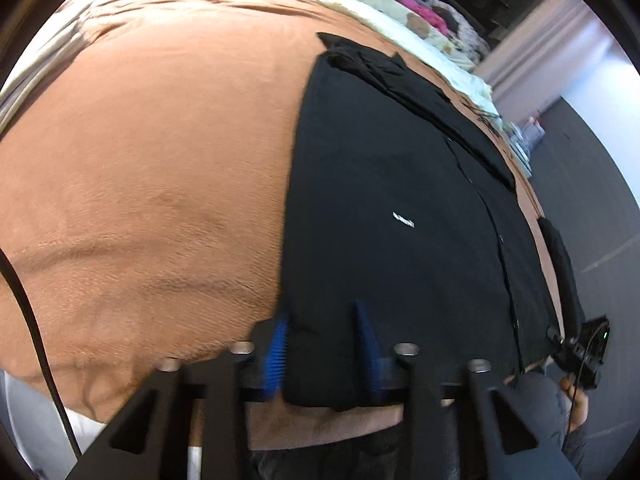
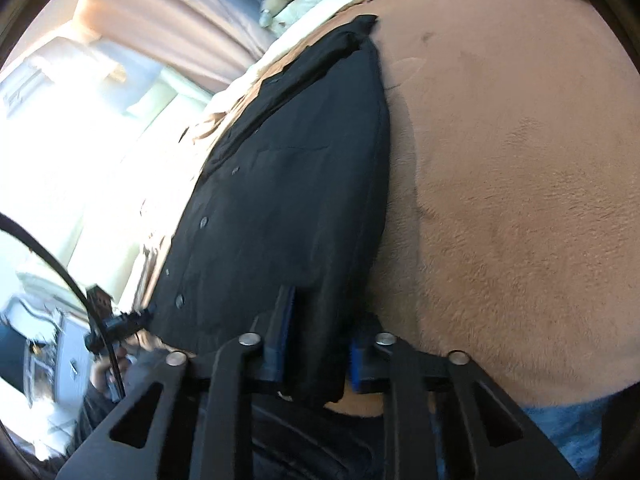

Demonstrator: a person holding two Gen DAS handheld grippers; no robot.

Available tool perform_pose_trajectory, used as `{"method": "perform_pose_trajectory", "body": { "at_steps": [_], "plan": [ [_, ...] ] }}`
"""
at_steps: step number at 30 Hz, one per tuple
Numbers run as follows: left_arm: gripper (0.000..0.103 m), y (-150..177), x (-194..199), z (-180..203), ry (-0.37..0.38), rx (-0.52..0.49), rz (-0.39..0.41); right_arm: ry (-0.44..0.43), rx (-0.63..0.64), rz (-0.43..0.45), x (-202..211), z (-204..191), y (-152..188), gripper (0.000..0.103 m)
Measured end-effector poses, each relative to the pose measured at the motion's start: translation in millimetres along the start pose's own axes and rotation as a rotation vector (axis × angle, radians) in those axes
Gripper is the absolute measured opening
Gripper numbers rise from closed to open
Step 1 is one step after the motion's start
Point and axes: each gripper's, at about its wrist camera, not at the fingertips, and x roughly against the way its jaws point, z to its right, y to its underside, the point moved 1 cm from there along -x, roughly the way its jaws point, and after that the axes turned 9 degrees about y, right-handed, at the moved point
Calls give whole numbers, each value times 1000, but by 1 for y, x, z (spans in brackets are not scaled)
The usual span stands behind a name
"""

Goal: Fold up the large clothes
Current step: 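Grasp the shirt hem with both grippers and lift it toward the collar, then carry the held hem with both grippers over onto the collar end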

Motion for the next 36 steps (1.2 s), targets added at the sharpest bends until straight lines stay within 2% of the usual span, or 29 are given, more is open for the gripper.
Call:
{"method": "perform_pose_trajectory", "body": {
  "at_steps": [1,5,11,16,26,36],
  "plan": [
    [20,-1,2,-1,1,12,5,14,15,12,5,-3,1,8],
    [14,0,16,11,-20,-12,44,17,64,80,30,-28,1,5],
    [12,-6,54,42,-7,-72,150,16,125,153,75,-54,5,4],
    [12,-4,93,68,6,-124,214,-14,164,201,113,-69,24,3],
    [12,20,171,95,49,-176,303,-63,208,273,193,-75,78,3],
    [12,59,230,117,70,-213,353,-83,263,326,222,-70,105,3]
  ]
}}
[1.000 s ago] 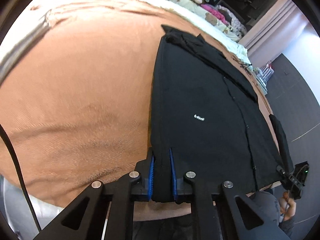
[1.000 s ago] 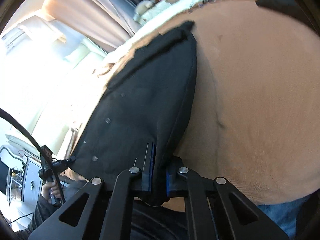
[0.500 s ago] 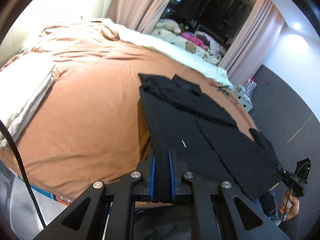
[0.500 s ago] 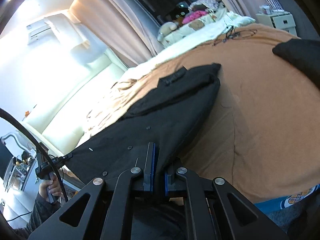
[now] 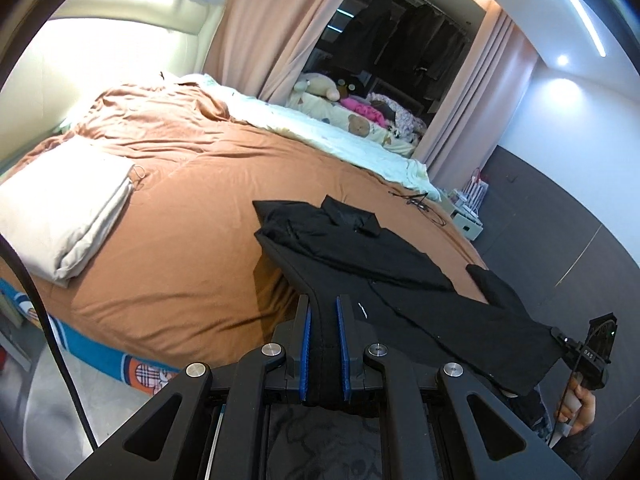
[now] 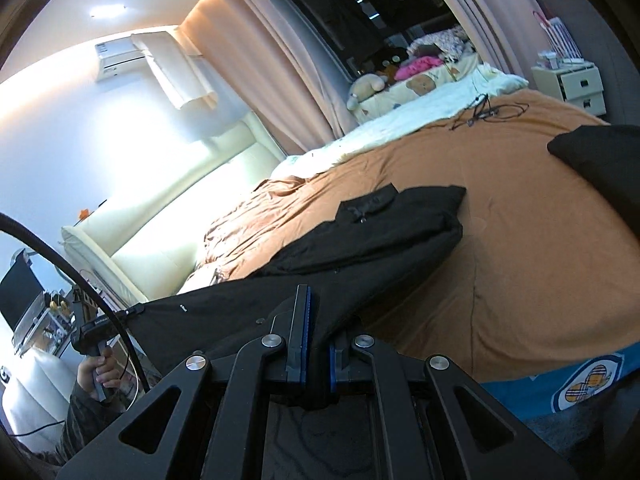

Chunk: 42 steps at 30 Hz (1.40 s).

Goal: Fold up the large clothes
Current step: 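Carry the held hem with both grippers over onto the collar end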

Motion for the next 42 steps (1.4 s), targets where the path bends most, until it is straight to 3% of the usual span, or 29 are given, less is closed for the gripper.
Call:
{"method": "perform_pose_trajectory", "body": {
  "at_steps": [10,19,30,42],
  "plan": [
    [12,27,45,13,7,7,35,-17,21,12,21,7,11,3],
    [12,16,33,6,3,20,37,-9,3,26,10,14,0,3],
    [12,-52,-12,2,5,-20,45,24,-12,44,-41,15,-50,3],
    [12,-136,-88,-17,-1,-17,34,95,13,56,-120,7,-114,3]
  ]
}}
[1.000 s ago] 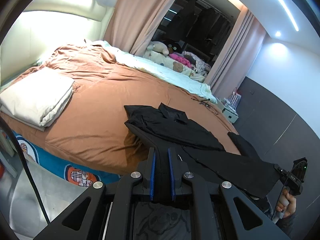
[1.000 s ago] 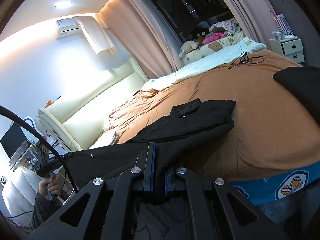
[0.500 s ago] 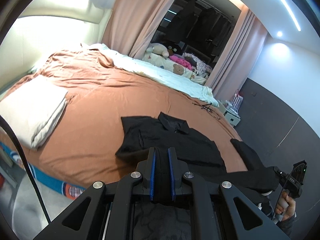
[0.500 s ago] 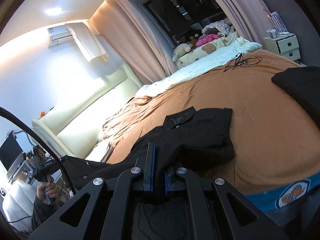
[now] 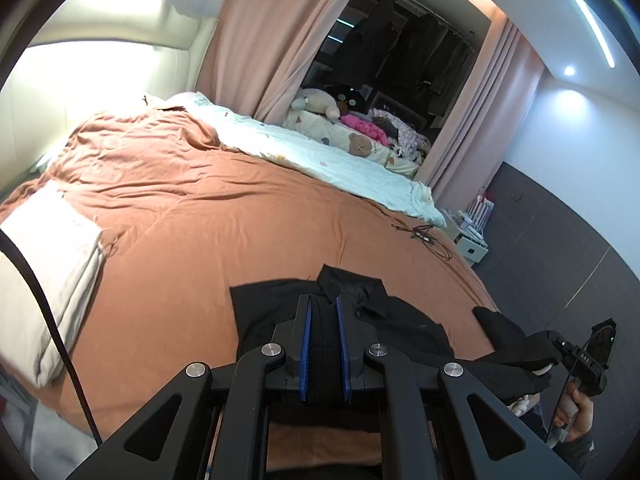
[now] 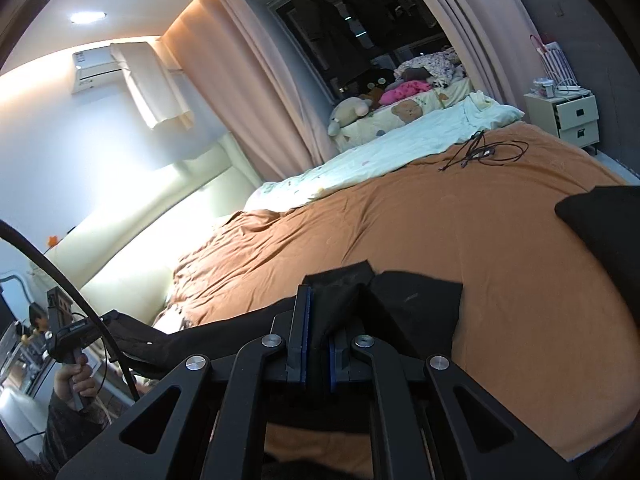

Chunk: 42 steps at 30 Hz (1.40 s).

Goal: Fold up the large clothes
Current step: 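Carry the held hem with both grippers over onto the collar end, then open both grippers and release the folded hem onto the shirt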

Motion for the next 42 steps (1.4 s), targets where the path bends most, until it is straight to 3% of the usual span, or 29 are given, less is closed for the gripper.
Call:
{"method": "perform_pose_trajectory", "body": {
  "at_steps": [11,30,32,33,35,36,38,39,40,42],
  "plan": [
    [12,-46,-88,-31,-18,13,-48,75,14,-40,-81,-11,-26,3],
    [14,-39,-266,-116,-108,55,-277,245,-45,-225,-233,-11,-44,6],
    [28,-40,-274,-121,-139,55,-289,249,-45,-229,-234,-18,-44,8],
    [37,-42,-278,-124,-150,57,-295,247,-48,-229,-233,-20,-43,10],
    [78,-46,-275,-127,-156,69,-281,240,-53,-230,-231,-25,-46,16],
    [82,-47,-270,-126,-151,69,-258,237,-51,-229,-229,-28,-47,22],
    [85,-48,-263,-121,-146,54,-242,220,-46,-227,-223,-33,-50,52],
    [85,-47,-261,-119,-147,47,-249,216,-45,-223,-219,-35,-51,78],
    [85,-45,-259,-118,-149,40,-260,235,-37,-207,-213,-37,-53,92],
    [85,-40,-255,-116,-159,32,-277,247,-18,-185,-202,-41,-56,92]
  ]
}}
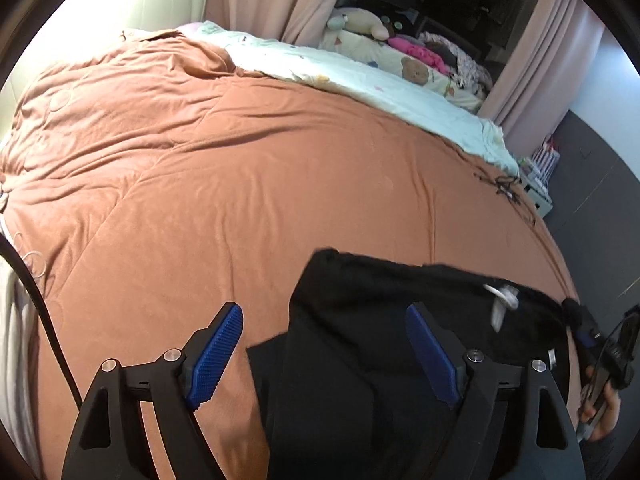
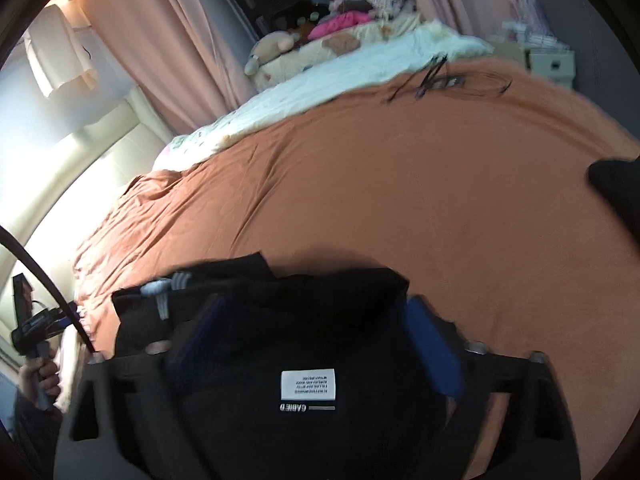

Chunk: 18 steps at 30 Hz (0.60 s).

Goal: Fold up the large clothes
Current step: 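Open both grippers and release the folded hem onto the shirt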

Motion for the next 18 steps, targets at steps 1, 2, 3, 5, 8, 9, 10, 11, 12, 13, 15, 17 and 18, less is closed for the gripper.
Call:
{"method": "perform_pose_trajectory", "body": {
  "at_steps": [1,2,3,5,8,9,10,11,12,13,15,17,18],
  "plan": [
    [85,3,1,-1,-7,-3,-9,-6,-2,-4,4,0,-1,92],
    [85,7,0,-2,-14,-4,-18,-2,-1,-12,7,0,-1,92],
    [85,10,-1,-3,-18,-2,-29,10,5,-21,8,0,0,92],
    [85,16,-6,-5,-22,1,-52,31,14,-46,5,5,2,92],
    [85,27,-18,-7,-48,-13,-94,53,11,-105,-8,11,4,92],
    [85,32,-25,-8,-56,-17,-115,64,10,-125,-15,13,3,92],
    [85,36,-30,-9,-60,-17,-132,70,5,-145,-21,15,4,92],
    [85,41,-38,-11,-65,-18,-152,67,-2,-167,-31,19,0,92],
    [85,45,-44,-14,-76,-18,-168,62,-6,-182,-36,19,0,85],
    [85,49,-52,-18,-92,-18,-186,54,-7,-199,-41,19,0,72],
    [84,55,-64,-22,-102,-10,-217,50,4,-229,-51,18,-2,55],
    [79,59,-74,-27,-99,0,-241,73,31,-242,-61,16,-5,40],
    [73,61,-78,-29,-90,4,-249,89,42,-235,-63,15,-8,26]
  ]
}}
